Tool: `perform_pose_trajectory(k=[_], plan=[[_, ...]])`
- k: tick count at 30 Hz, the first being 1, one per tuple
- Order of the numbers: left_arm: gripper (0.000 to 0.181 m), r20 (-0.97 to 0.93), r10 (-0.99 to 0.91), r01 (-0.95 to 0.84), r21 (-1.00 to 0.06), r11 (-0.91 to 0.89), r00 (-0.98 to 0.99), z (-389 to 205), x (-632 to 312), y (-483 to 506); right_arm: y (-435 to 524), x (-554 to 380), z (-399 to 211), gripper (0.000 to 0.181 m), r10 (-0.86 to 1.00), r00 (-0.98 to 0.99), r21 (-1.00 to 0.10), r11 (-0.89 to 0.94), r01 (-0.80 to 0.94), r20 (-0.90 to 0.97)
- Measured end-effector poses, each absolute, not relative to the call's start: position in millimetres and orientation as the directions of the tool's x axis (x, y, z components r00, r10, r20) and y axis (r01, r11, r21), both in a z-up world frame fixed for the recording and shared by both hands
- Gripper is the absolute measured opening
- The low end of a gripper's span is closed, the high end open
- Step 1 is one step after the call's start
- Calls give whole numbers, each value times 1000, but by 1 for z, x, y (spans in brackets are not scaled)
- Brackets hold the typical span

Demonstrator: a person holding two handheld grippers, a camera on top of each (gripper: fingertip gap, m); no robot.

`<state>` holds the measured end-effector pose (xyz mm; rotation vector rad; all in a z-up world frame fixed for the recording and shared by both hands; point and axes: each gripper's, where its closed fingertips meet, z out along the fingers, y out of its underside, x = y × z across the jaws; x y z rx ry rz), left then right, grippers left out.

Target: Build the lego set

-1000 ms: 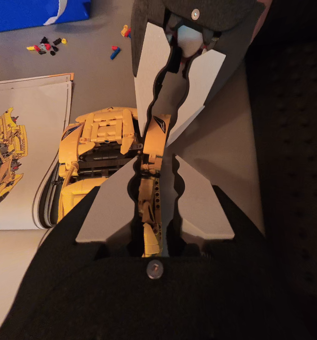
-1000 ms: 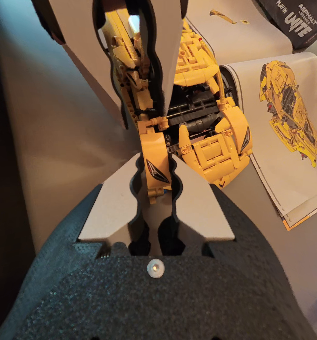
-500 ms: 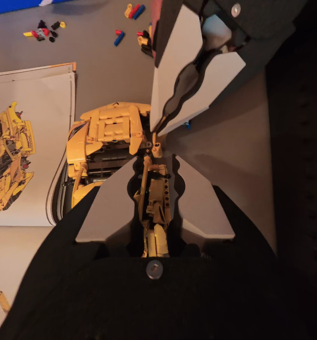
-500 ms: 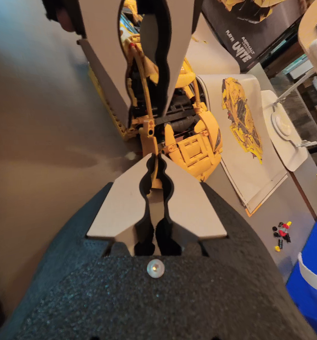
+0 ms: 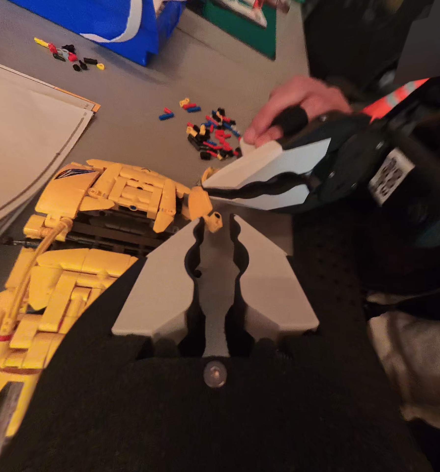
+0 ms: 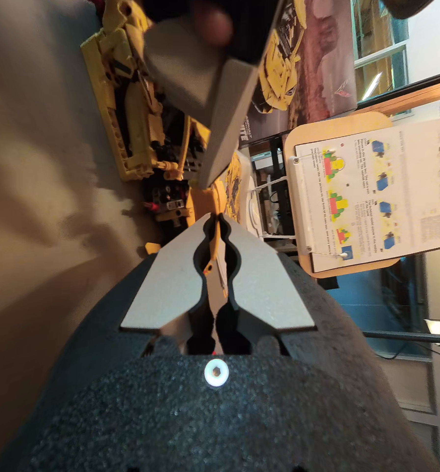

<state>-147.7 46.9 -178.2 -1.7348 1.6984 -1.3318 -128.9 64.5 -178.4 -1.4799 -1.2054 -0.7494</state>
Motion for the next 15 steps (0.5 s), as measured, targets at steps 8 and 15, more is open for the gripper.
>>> perform_pose_trajectory(k=[8,15], plan=[[10,459,-871,-549,-780,-301,-174,-172,-152,43,64,-127,-171,1,213,224,-242,67,968,951],[8,332,-913,-548,-821,-157,-236,-176,-156,42,60,-131,-170,2,265,366,-399,83,913,892]])
